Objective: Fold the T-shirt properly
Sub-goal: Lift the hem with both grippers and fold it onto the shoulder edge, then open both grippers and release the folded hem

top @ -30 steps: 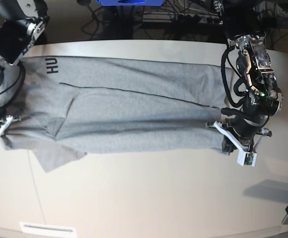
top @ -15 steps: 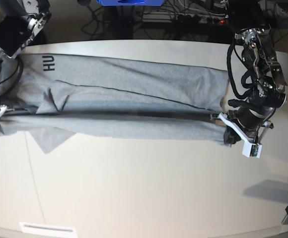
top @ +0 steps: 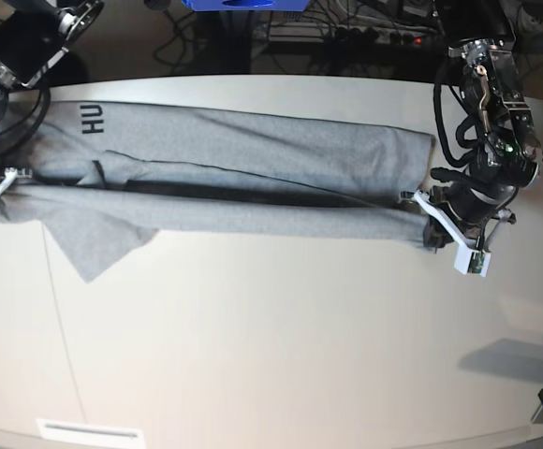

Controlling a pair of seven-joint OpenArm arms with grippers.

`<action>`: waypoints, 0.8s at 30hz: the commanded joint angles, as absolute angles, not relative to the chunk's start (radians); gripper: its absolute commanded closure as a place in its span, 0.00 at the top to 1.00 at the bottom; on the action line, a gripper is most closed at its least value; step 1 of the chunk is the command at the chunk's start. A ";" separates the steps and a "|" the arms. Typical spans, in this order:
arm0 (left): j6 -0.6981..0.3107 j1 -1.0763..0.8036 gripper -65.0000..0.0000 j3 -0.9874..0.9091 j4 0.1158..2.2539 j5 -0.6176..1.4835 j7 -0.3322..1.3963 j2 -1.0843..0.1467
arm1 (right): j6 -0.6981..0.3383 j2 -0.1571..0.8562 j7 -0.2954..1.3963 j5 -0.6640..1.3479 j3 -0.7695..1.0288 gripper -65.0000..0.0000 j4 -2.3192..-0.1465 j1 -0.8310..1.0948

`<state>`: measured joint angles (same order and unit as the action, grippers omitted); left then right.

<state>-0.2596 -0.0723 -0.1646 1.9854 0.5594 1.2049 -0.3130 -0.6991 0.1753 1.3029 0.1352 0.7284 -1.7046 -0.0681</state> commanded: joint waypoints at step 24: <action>-0.254 -0.136 0.00 -0.108 1.994 0.550 1.216 -0.398 | -0.698 0.162 1.293 0.134 0.783 0.02 -1.721 -0.012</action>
<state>-0.2596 -0.1421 -0.1017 1.9812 0.5549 1.2304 -0.3836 -0.6991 0.1432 1.2968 0.1398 0.7776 -1.7046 -0.0010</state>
